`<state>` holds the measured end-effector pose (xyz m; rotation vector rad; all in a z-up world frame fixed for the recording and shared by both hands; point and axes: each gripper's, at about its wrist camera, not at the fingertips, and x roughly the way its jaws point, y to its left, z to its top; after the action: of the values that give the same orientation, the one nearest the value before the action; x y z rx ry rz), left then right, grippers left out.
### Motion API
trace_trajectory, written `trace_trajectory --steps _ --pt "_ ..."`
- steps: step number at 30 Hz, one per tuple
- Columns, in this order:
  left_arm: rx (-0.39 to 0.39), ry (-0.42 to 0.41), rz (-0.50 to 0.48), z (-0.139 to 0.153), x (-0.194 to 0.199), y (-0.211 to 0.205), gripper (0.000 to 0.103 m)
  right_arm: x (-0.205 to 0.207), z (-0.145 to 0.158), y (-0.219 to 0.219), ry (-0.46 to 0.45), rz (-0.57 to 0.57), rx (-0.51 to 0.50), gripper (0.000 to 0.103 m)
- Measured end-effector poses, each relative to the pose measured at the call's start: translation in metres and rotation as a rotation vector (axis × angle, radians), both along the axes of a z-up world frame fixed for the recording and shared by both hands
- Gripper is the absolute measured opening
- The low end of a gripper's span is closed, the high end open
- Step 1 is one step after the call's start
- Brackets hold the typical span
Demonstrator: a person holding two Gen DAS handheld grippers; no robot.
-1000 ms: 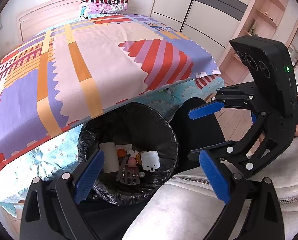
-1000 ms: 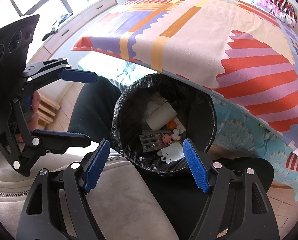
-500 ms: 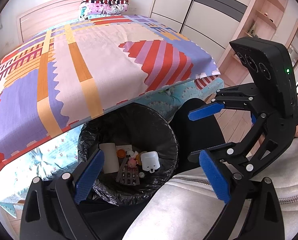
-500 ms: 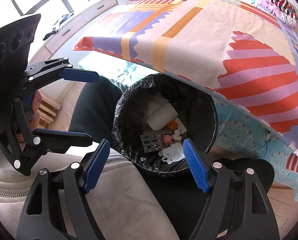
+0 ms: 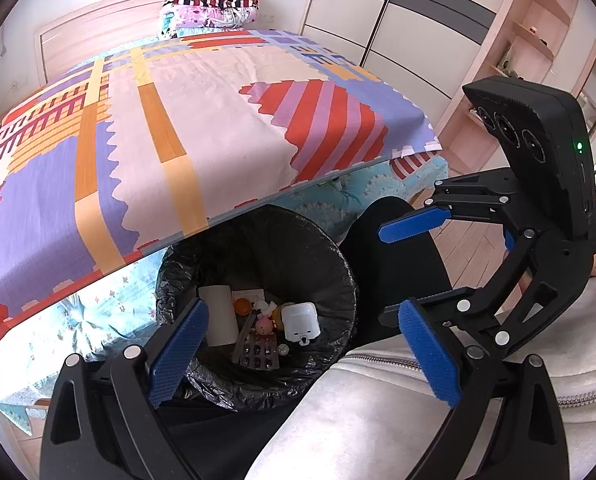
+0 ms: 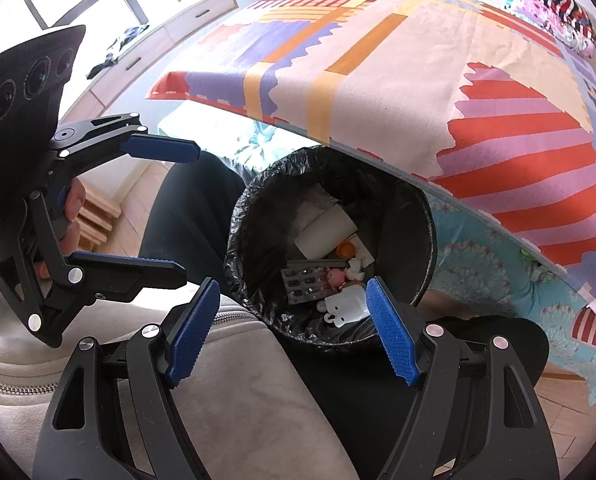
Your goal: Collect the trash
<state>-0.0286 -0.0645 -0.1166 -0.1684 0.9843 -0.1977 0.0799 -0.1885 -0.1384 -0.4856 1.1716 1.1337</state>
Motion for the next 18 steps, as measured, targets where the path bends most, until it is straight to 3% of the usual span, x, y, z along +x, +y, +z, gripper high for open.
trace_trajectory --steps 18 --pt "0.0 -0.003 0.005 0.0007 -0.0007 0.0016 0.093 0.001 0.0021 0.0 0.0 0.004 0.009 0.075"
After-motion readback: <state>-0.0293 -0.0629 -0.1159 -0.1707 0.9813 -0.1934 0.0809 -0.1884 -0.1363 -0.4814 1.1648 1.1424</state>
